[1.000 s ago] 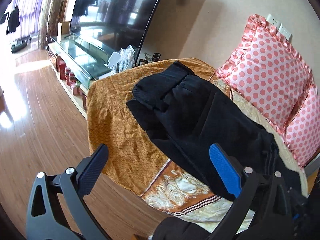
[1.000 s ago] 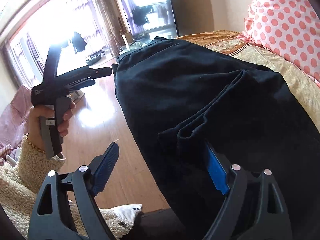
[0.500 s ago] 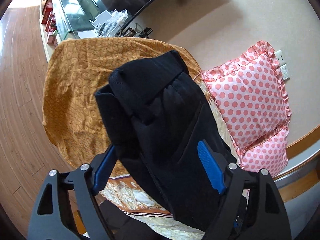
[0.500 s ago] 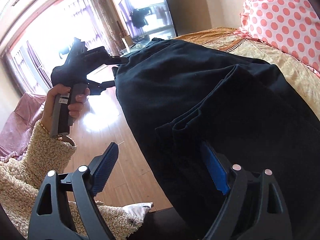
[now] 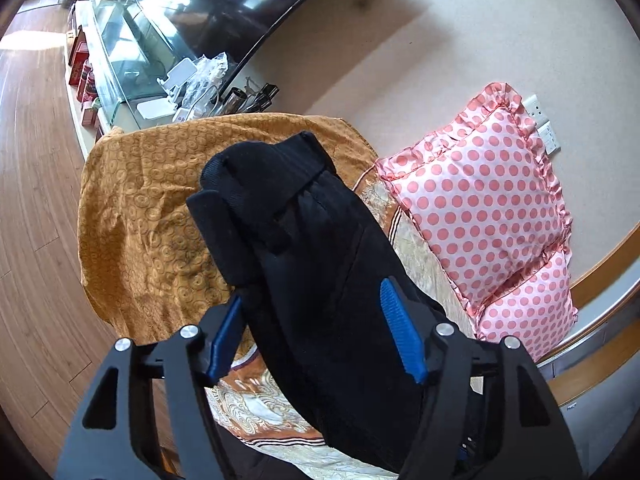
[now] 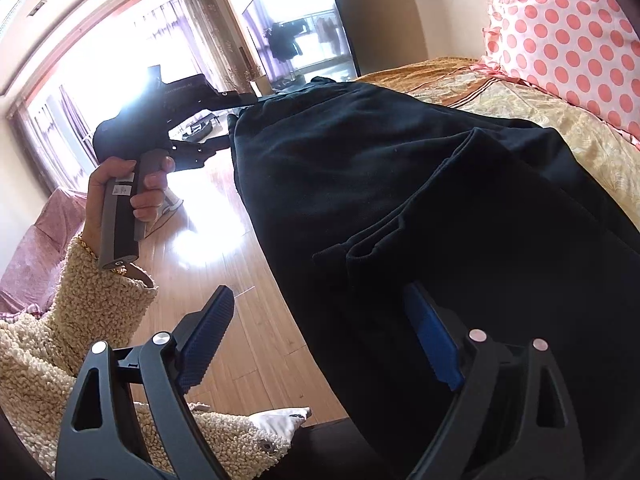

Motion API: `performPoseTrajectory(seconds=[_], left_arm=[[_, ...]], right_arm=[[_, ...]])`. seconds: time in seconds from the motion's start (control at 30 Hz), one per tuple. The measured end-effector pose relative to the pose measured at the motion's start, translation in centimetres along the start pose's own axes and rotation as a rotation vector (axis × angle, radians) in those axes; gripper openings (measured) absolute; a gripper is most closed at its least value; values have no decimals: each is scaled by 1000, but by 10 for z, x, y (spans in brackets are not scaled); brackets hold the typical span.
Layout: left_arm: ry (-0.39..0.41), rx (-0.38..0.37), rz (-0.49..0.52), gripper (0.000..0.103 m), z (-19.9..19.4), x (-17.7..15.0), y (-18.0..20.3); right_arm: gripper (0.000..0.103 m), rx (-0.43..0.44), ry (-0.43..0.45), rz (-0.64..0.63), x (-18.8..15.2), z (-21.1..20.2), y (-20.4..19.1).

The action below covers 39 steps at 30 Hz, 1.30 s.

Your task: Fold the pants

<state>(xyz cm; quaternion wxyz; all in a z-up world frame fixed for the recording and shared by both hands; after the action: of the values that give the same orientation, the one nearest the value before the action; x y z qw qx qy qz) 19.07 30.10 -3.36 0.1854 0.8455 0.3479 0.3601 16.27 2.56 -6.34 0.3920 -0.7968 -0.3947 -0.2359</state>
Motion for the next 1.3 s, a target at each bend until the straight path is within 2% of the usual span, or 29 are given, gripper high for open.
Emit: performPoseTrajectory(seconds=[0.07, 0.2, 0.23, 0.27, 0.33, 0.43, 0.57, 0.73, 0.9, 1.1, 1.2, 1.3], left_arm=[[-35, 0, -56, 65, 14, 0, -10], [-20, -41, -124, 59, 21, 0, -20], [-14, -33, -133, 51, 23, 1, -21], [-12, -9, -138, 37, 25, 0, -23], [-2, 24, -157, 25, 28, -1, -29], [25, 43, -148, 18, 22, -2, -27], [120, 71, -33, 14, -1, 5, 0], [188, 37, 109, 13, -26, 14, 56], [225, -26, 249, 13, -43, 5, 123], [214, -161, 449, 12, -61, -37, 220], [201, -254, 589, 12, -74, -78, 271], [131, -362, 715, 12, -77, -132, 306]], right_arm=[[89, 4, 4, 5, 0, 0, -1], [89, 11, 15, 6, -1, -1, -1], [89, 14, 19, 8, -1, -2, -1], [89, 17, 23, 12, -1, -3, -1], [89, 24, 32, 19, -2, -5, -1], [89, 38, 43, 34, -5, -10, -1], [90, 38, 64, 53, -11, -22, 3], [91, 46, 127, 99, -17, -48, 15], [93, 27, 195, 140, -27, -81, 28], [93, -21, 276, 192, -42, -121, 47], [93, -47, 316, 214, -50, -141, 56], [93, -69, 343, 217, -58, -158, 57]])
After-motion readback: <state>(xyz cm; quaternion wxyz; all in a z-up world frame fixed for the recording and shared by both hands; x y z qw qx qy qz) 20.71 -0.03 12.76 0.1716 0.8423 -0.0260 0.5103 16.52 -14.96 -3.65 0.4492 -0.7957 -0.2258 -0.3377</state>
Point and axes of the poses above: each gripper's, at about its wrist camera, not at the fingertips, and z roughly the way its jaws point, y to its right, x to its top, the point moved 7 cm from there along z, roughly the way its jaws point, and after that the axes turned 13 degrees about x, right-handed, at the moved point
